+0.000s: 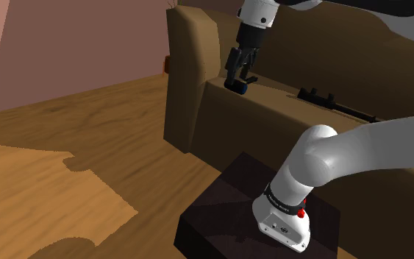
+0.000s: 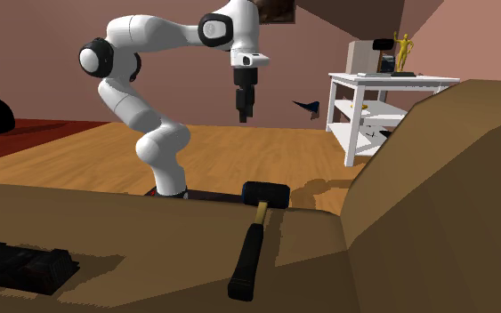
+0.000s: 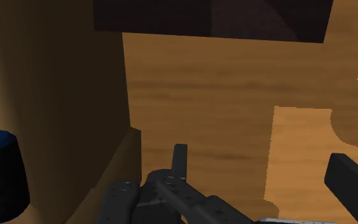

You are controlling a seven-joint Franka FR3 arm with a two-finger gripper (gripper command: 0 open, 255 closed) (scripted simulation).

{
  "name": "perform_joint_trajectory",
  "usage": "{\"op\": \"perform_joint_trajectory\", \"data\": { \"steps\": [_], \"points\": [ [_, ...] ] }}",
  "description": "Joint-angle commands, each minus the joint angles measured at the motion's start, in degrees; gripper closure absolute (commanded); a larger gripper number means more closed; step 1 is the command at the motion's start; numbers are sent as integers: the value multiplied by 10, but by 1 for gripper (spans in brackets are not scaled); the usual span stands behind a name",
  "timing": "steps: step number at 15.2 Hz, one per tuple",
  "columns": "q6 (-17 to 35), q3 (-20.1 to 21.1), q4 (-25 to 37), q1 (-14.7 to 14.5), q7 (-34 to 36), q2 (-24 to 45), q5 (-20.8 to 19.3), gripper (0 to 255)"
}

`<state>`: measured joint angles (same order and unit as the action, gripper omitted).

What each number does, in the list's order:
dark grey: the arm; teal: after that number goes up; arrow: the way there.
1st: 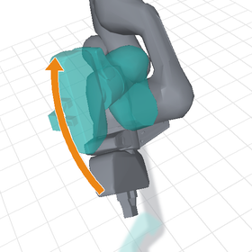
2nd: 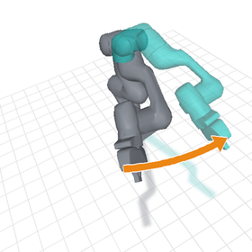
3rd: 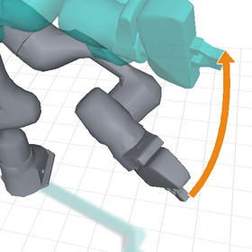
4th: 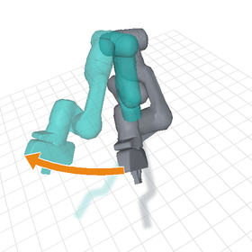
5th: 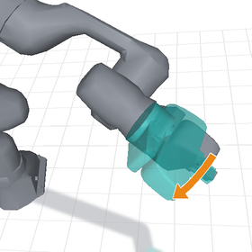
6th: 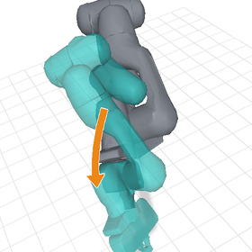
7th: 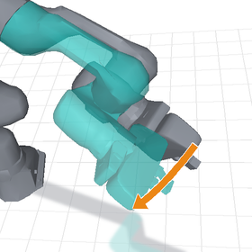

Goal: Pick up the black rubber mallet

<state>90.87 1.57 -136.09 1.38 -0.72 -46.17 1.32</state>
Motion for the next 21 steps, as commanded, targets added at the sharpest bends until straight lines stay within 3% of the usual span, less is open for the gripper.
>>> {"op": "perform_joint_trajectory", "data": {
  "steps": [1,10,21],
  "points": [
    [0,0,0,0,0,0,0,0],
    [98,-6,65,86,137,160,-25,0],
    [161,-41,168,176,300,323,-59,0]
  ]
}}
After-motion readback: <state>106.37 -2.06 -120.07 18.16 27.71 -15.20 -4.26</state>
